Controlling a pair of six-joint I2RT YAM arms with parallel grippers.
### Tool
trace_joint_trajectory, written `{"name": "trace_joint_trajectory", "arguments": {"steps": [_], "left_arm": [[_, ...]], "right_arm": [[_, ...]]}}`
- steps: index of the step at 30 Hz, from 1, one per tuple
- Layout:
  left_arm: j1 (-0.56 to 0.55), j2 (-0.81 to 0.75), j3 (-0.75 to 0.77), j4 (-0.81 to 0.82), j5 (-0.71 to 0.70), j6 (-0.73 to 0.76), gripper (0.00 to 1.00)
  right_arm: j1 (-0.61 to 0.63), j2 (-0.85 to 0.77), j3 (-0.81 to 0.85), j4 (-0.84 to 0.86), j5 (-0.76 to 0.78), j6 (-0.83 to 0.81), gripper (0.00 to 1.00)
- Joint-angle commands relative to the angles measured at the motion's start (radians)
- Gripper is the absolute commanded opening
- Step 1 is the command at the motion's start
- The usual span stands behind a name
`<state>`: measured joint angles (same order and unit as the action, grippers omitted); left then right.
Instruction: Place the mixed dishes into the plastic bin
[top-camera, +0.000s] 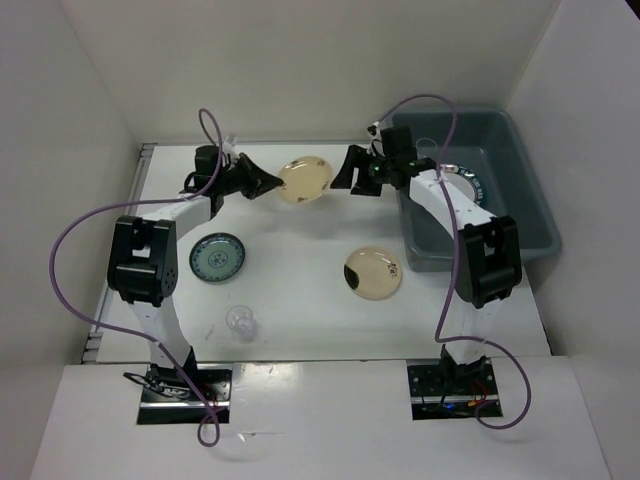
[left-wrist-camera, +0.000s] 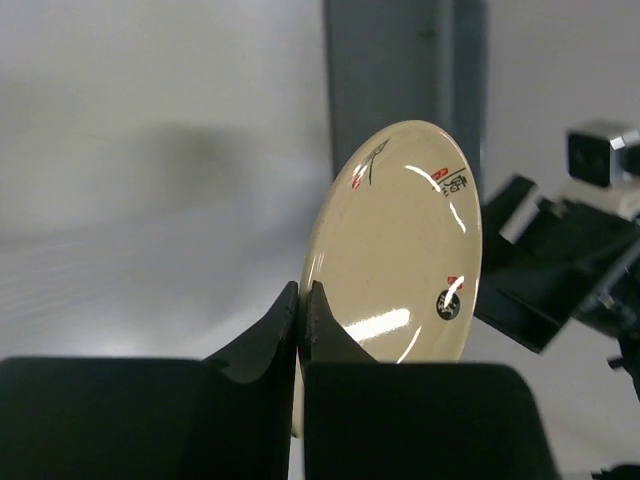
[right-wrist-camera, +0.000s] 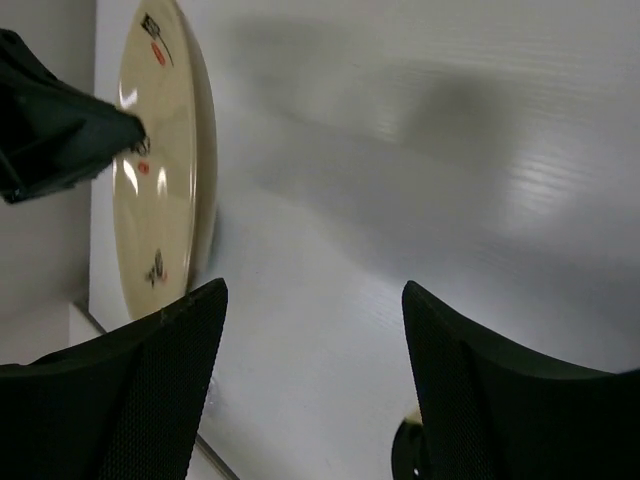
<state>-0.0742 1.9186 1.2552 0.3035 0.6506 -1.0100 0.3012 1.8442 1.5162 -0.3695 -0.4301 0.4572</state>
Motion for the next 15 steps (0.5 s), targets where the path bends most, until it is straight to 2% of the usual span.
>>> {"name": "trace_joint_trajectory", "arguments": {"steps": [1,7,15], "left_arm": [[-0.056,-0.063,-0.028,0.042,0.024,-0.052,0.00],[-0.076,-0.086,-0.051,0.020,-0.008,-0.042,0.00],[-0.030,-0.105,-0.031,-0.043,-0.046,0.019,0.00]], "right_arm": [[0.027,0.041,0.105,0.072,-0.077,0.020,0.76],[0.027,0.070,0.147,0.104,-0.082,0.052,0.73],[0.027,-0.031,0.111,0.069,0.085,-0.003,0.72]]}}
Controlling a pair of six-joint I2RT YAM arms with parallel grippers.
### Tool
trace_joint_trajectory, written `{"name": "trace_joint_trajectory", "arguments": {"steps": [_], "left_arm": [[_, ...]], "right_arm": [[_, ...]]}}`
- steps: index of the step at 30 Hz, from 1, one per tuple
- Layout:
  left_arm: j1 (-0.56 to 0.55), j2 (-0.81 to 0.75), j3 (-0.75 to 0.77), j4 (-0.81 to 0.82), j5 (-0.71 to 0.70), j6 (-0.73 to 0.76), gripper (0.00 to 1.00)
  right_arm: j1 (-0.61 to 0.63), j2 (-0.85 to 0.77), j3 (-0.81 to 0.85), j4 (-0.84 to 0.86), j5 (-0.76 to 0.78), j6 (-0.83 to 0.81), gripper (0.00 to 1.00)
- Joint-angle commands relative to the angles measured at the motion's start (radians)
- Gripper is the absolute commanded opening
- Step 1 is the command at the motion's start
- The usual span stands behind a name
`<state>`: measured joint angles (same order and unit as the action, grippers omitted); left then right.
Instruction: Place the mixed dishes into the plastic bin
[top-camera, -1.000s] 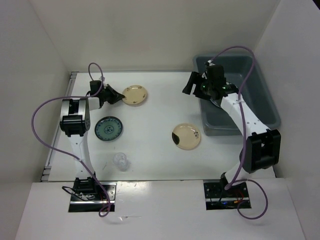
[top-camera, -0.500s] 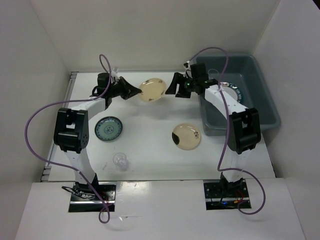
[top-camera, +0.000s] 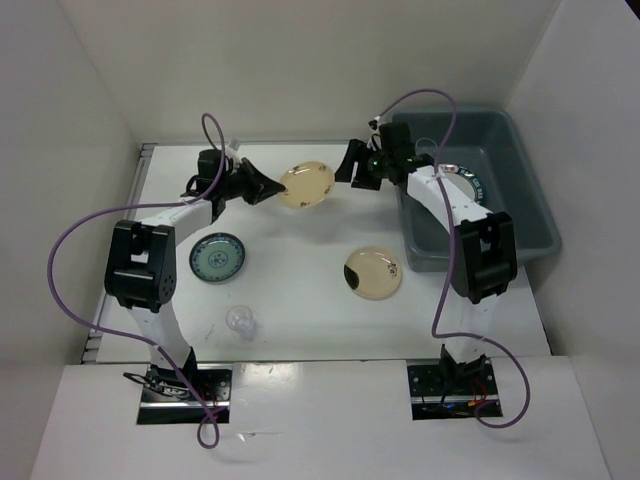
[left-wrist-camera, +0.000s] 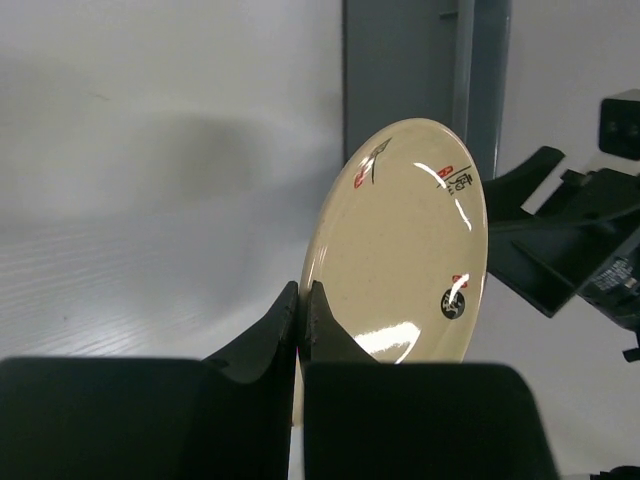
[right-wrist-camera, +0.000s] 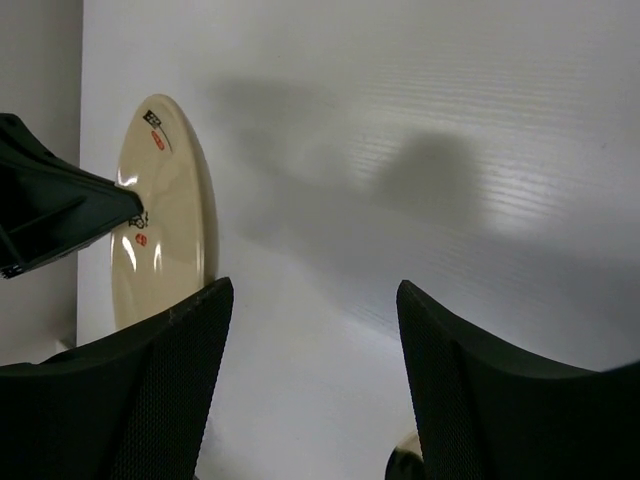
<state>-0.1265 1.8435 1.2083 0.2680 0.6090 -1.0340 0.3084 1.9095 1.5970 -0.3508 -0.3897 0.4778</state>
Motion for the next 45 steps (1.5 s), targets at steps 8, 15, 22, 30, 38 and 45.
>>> {"name": "trace_joint_trajectory", "arguments": {"steps": [8,15,22,30,38,45], "left_arm": [[0.031,-0.050,0.016,-0.041,-0.014,0.071,0.00],[0.031,-0.050,-0.003,0.002,0.015,0.018,0.00],[0.031,-0.050,-0.012,0.049,0.024,-0.023,0.00],[0.031,-0.041,-0.012,0.059,0.034,-0.032,0.00],[0.077,-0.096,0.023,-0.087,-0.110,0.074,1.00],[0.215,-0.314,-0.003,-0.406,-0.490,0.310,1.00]], "right_arm": [[0.020,-0.119,0.041,0.050,0.060,-0.033,0.72],[0.020,-0.050,0.041,0.069,-0.081,0.018,0.65],[0.038,0.017,0.069,0.078,-0.167,0.058,0.56],[0.057,0.074,0.119,0.056,-0.198,0.058,0.22],[0.031,-0.027,0.169,-0.045,0.057,0.028,0.02],[-0.175,-0.254,0.061,-0.088,0.253,0.028,0.02]]}}
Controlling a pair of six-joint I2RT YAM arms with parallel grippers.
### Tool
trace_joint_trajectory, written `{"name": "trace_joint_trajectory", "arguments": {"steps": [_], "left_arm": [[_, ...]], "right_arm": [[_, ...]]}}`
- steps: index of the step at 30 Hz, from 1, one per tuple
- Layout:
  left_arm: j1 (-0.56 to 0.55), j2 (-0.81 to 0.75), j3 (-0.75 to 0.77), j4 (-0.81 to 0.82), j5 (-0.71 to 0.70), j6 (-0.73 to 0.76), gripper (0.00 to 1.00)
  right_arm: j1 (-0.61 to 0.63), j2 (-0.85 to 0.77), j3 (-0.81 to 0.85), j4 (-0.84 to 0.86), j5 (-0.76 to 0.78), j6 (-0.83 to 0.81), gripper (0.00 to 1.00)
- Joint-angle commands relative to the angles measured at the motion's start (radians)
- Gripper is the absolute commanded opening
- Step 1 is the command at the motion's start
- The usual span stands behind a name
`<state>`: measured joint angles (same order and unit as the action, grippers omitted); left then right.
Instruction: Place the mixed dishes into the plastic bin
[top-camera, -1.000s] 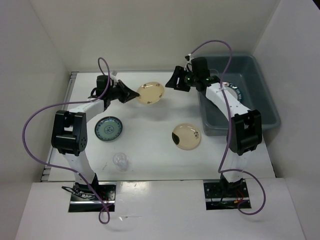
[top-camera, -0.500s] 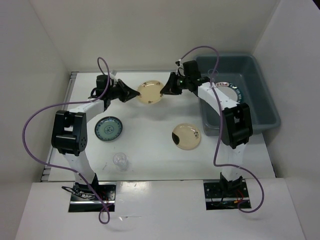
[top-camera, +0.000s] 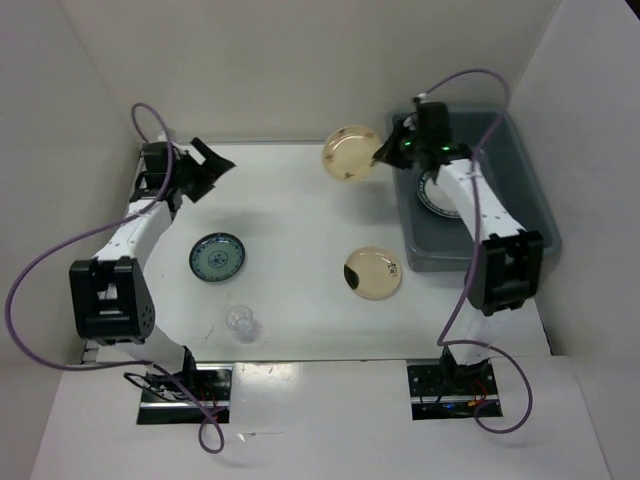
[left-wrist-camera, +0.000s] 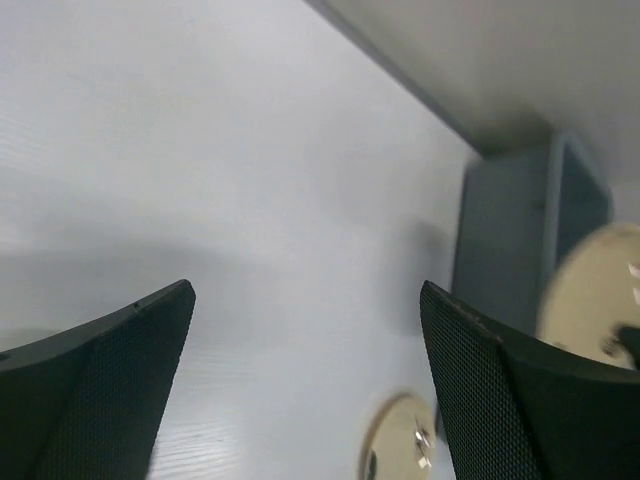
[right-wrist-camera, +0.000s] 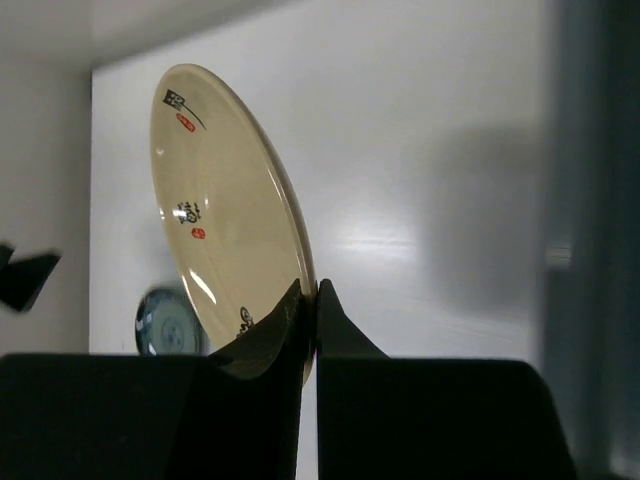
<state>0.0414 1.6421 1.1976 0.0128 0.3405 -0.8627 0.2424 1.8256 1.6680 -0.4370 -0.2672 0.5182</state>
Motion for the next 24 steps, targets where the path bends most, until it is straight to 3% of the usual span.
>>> {"name": "trace_joint_trajectory", "arguments": {"steps": [1,7,11,16,24], "left_arm": [[0.061,-0.122,-0.015,-0.181,-0.245,0.178,1.00],[0.101,-0.156,-0.090,-0.339,-0.311,0.286,1.00],[0.101,-0.206,-0.156,-0.361,-0.302,0.295,1.00],[0.101,-0.237,-0.207,-0.370,-0.302,0.304,1.00],[0.101,-0.304,-0.257,-0.402,-0.342,0.332,1.00]], "right_arm": [[-0.174,-0.189,-0.033,-0.011,0.131,-0.012,0.02],[-0.395,-0.304,-0.146,-0.054,0.265,-0.003,0.02],[-0.451,-0.335,-0.217,-0.054,0.368,0.008,0.02],[-0.460,-0.221,-0.214,-0.112,0.431,0.017,0.02],[-0.508,-0.086,-0.214,-0.088,0.405,0.040,0.02]]}}
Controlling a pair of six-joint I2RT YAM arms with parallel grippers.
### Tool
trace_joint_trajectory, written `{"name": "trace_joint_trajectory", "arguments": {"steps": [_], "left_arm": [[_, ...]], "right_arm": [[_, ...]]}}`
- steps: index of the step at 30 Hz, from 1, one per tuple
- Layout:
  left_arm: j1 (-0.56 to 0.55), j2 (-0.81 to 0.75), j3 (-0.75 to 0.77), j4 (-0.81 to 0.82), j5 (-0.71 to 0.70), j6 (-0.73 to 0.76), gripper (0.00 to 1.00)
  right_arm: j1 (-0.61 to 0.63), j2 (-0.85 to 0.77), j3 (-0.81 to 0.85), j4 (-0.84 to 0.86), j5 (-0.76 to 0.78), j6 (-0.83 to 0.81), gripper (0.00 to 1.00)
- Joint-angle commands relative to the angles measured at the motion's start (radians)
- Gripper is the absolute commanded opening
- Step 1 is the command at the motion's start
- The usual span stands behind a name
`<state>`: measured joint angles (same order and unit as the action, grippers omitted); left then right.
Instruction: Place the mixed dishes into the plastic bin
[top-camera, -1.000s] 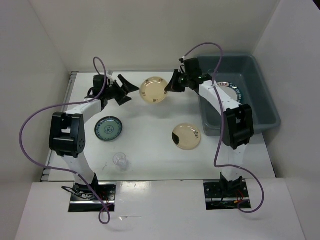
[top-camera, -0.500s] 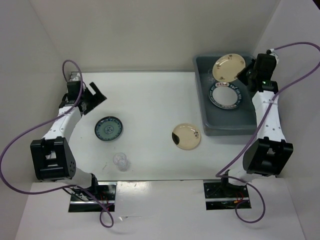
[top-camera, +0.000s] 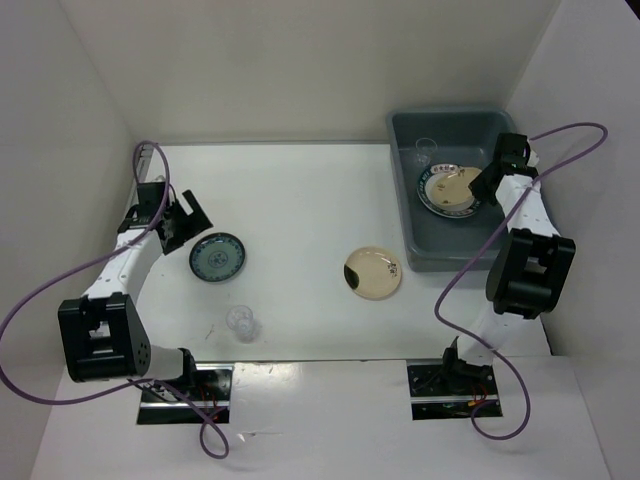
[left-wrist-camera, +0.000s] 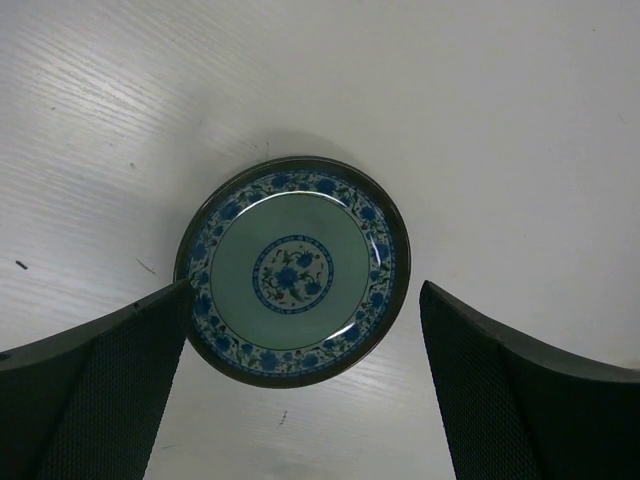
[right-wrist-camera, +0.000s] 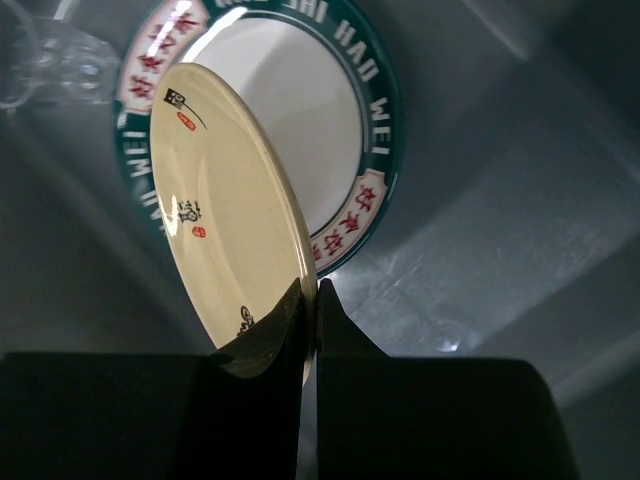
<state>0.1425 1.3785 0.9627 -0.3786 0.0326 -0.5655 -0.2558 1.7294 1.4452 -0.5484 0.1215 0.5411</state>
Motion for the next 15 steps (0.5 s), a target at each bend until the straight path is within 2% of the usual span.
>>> {"name": "trace_joint_trajectory", "arguments": {"steps": [1,6,9,10,13,15], "left_arm": [[0.000,-0.041,-0.022,-0.011,-0.046,0.035,1.00],[0.000,-0.050,-0.051,-0.002,-0.037,0.035,1.00],[0.000,-0.050,-0.051,-0.002,-0.028,0.035,1.00],[0.000,-0.050,-0.051,-0.002,-0.028,0.035,1.00],[0.000,-0.029,-0.061,-0.002,-0.039,0.035,1.00],[0.000,-0.018,-0.061,-0.002,-0.039,0.035,1.00]], "right_arm": [[-0.010,0.021,0.009,0.036,0.007,0.017,0.02],[-0.019,0.065,0.009,0.047,-0.019,0.017,0.02],[-0.019,0.093,0.009,0.057,-0.032,0.017,0.06],[-0.028,0.104,0.000,0.057,-0.042,0.017,0.09],[-0.028,0.113,-0.009,0.077,-0.042,0.026,0.26],[-0.028,0.113,-0.009,0.087,-0.042,0.026,0.33]]}}
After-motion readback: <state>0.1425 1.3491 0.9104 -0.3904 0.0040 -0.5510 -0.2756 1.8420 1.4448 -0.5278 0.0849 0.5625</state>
